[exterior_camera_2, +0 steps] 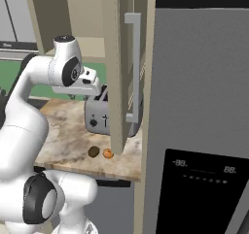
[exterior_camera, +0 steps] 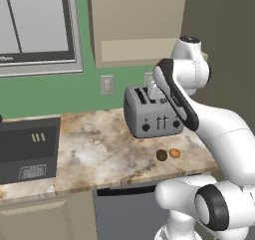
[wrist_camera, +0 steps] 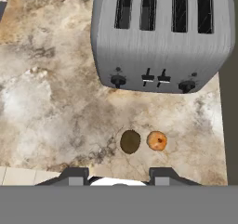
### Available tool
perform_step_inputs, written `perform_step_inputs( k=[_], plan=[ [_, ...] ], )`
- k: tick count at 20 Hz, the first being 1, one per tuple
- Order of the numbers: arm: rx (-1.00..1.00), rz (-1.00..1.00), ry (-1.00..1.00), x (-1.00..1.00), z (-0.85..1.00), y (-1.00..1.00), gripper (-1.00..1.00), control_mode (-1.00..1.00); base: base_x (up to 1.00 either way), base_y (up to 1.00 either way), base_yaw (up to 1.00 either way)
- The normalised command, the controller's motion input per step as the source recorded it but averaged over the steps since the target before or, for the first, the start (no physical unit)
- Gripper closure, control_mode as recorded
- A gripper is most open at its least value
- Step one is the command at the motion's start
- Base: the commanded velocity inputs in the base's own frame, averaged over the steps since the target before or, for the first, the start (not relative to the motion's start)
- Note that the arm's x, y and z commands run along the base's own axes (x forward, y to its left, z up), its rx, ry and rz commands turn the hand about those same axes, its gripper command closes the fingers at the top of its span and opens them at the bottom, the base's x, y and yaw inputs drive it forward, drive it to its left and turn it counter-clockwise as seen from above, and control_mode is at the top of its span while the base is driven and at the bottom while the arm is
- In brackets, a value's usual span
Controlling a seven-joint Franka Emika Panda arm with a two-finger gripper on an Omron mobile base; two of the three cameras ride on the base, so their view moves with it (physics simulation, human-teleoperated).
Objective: Pick the kiwi, tangerine from the counter and place them in the cabinet. Then close the cabinet.
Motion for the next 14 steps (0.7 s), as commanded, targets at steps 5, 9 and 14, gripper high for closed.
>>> perform_step_inputs(
  k=[5, 9, 14],
  plan=[
    [0.00, 0.00, -0.01, -0.17, -0.14, 0.00, -1.00, -1.00, 0.00, 0.00, 0.00],
    [0.00, -0.01, 0.00, -0.14, -0.47, 0.00, -1.00, -1.00, 0.00, 0.00, 0.00],
    [0.00, -0.04, 0.00, -0.09, -0.63, 0.00, -1.00, -1.00, 0.00, 0.00, 0.00]
  ],
)
